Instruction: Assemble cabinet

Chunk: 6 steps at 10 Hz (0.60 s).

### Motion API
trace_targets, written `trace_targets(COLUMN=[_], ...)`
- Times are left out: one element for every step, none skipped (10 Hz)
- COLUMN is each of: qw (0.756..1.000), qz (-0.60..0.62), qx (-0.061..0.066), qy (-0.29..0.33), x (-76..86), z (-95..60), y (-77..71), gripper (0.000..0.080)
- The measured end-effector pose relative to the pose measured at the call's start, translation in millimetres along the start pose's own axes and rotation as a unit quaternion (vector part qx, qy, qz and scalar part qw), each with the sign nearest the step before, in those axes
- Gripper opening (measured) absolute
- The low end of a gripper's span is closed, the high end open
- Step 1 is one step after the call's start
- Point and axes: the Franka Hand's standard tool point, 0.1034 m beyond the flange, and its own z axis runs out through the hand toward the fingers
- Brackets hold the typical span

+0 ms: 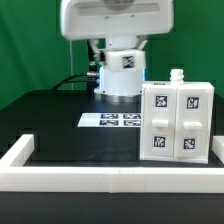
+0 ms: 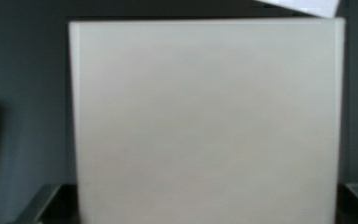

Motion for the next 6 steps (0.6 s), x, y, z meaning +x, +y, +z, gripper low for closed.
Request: trace_targets(qw=[1.0,1.0,1.0,1.0,1.0,1.0], qz=[0.014,0.021,0.024,0.028,0.028,0.028], qx=[-0.003,-0.006,-0.012,-0.013,-0.013,-0.013], qy=[0.002,0.007,0.007,0.007,0.007,0.006], x=[7.6,16.1,28.2,30.8,30.2,30.1], z=[-4.0,-9.4,-9.6,-10.0,-9.3,-8.9], y=[-11.7,-24.2,-38.8,-43.8,-42.3,-42.1], gripper=[0.0566,0.0566,0.0566,0.0566,0.0566,0.0566])
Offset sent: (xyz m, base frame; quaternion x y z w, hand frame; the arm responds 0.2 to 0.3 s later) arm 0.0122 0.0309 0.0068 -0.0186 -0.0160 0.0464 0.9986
